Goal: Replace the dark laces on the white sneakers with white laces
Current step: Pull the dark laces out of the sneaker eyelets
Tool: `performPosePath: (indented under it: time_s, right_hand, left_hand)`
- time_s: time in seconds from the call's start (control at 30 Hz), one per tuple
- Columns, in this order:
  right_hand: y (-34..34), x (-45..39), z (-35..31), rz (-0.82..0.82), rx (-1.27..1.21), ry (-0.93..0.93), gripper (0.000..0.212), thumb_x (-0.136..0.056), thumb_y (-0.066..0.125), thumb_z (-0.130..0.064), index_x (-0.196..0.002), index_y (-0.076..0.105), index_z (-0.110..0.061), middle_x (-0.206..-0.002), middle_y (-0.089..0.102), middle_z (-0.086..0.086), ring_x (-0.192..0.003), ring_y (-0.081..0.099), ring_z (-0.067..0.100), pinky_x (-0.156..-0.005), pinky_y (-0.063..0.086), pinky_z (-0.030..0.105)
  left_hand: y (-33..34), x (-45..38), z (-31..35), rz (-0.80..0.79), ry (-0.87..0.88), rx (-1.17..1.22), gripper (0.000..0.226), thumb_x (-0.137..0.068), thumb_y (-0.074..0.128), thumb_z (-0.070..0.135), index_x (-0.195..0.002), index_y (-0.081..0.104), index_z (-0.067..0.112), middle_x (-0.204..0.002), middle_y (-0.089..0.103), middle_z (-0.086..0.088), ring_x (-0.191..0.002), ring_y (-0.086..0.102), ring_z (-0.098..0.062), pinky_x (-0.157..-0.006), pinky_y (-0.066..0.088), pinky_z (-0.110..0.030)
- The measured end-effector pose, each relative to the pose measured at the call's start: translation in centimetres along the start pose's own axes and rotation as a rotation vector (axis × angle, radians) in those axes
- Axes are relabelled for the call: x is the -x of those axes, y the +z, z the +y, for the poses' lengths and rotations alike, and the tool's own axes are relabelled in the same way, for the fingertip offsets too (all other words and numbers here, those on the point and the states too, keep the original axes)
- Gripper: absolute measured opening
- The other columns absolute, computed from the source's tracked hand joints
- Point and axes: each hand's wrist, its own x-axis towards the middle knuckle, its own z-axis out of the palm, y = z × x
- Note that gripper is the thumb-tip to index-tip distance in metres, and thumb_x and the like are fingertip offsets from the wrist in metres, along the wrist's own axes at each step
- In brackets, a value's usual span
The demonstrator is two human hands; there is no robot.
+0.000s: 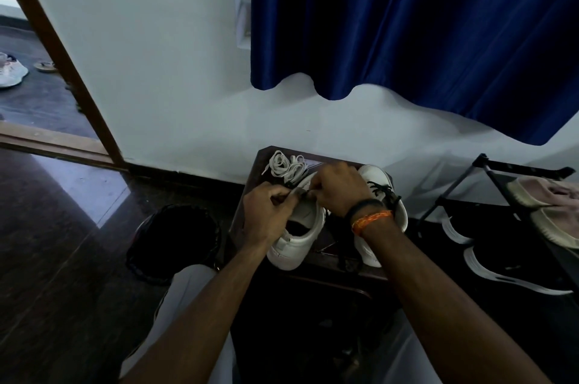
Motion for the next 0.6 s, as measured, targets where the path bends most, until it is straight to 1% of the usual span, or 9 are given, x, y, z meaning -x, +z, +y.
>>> performPosePath:
  time_s: [0.1,0.17,0.27,0.33,0.37,0.4,0.47,0.57,0.6]
  right_hand:
    - [0.1,0.0,0.2,0.031,0.029,-0.026,0.014,-0.086,0.068,-0.029,-0.094,0.073,-0.019,-0.108,0.068,0.01,-0.104,0.063,0.034,-0.083,0.051,0.038]
    - [0.0,0.3,0.9,0.094,-0.07,0.008,0.011,-0.084,0.066,-0.027,-0.085,0.071,-0.017,-0.101,0.068,0.008,-0.099,0.063,0.032,-0.078,0.048,0.035]
    - [-0.5,1.0,2.8,0.263,-0.267,0.154,0.006,-0.082,0.068,-0.017,-0.081,0.074,-0.017,-0.098,0.069,0.006,-0.095,0.064,0.03,-0.077,0.046,0.031]
    - [-0.5,1.5,3.9,0.358,-0.355,0.289,0.008,-0.082,0.066,-0.017,-0.079,0.074,-0.018,-0.097,0.071,0.006,-0.093,0.065,0.03,-0.079,0.05,0.032]
    - [-0.3,1.6,4.3,0.37,-0.358,0.328,0.01,-0.083,0.064,-0.018,-0.081,0.074,-0.016,-0.098,0.071,0.007,-0.093,0.065,0.031,-0.08,0.053,0.035]
    - [-0.2,1.7,4.5,0.358,-0.332,0.335,0.013,-0.083,0.062,-0.018,-0.082,0.075,-0.016,-0.099,0.07,0.008,-0.093,0.066,0.033,-0.081,0.054,0.038]
    - [-0.1,1.8,4.4,0.296,-0.261,0.286,0.017,-0.08,0.06,-0.017,-0.087,0.076,-0.02,-0.104,0.068,0.008,-0.095,0.066,0.034,-0.083,0.055,0.042]
    - [-0.4,1.6,2.8,0.159,-0.287,0.09,0.034,-0.081,0.067,-0.017,-0.113,0.075,-0.024,-0.12,0.068,0.005,-0.11,0.063,0.027,-0.094,0.051,0.036]
    - [-0.3,1.4,2.0,0.095,-0.294,0.021,0.035,-0.081,0.069,-0.021,-0.116,0.074,-0.026,-0.122,0.069,0.002,-0.113,0.063,0.024,-0.097,0.05,0.035]
  left_hand:
    - [0.0,0.1,0.2,0.007,-0.002,0.01,0.013,-0.082,0.083,0.027,-0.075,0.079,0.017,-0.069,0.067,0.007,-0.064,0.065,-0.005,-0.064,0.054,-0.026]
    - [0.0,0.3,0.4,0.008,0.004,0.013,0.015,-0.083,0.082,0.029,-0.075,0.079,0.017,-0.068,0.067,0.007,-0.064,0.066,-0.006,-0.063,0.053,-0.025]
    - [-0.1,0.3,0.4,-0.004,0.015,-0.002,0.015,-0.083,0.081,0.029,-0.075,0.079,0.017,-0.067,0.067,0.008,-0.064,0.066,-0.005,-0.063,0.051,-0.022]
    - [-0.1,0.2,0.3,-0.015,0.031,-0.021,0.011,-0.082,0.081,0.024,-0.075,0.079,0.017,-0.066,0.067,0.007,-0.064,0.065,-0.005,-0.064,0.052,-0.025]
    - [-0.1,0.2,0.3,-0.018,0.042,-0.032,0.01,-0.082,0.081,0.022,-0.074,0.078,0.017,-0.066,0.066,0.007,-0.063,0.065,-0.005,-0.064,0.053,-0.027]
    - [-0.1,0.1,0.3,-0.02,0.051,-0.043,0.009,-0.081,0.08,0.02,-0.073,0.078,0.017,-0.066,0.065,0.007,-0.063,0.064,-0.005,-0.065,0.053,-0.028]
    - [-0.1,0.2,0.3,-0.023,0.064,-0.056,0.01,-0.081,0.079,0.019,-0.072,0.077,0.017,-0.066,0.064,0.007,-0.062,0.064,-0.007,-0.064,0.053,-0.029]
    - [-0.1,0.1,0.3,-0.02,0.086,-0.068,0.013,-0.082,0.08,0.022,-0.071,0.077,0.017,-0.066,0.064,0.006,-0.061,0.063,-0.007,-0.062,0.052,-0.03]
    - [-0.2,0.1,0.3,-0.02,0.092,-0.072,0.015,-0.083,0.08,0.025,-0.071,0.076,0.017,-0.066,0.063,0.006,-0.061,0.063,-0.008,-0.061,0.052,-0.031]
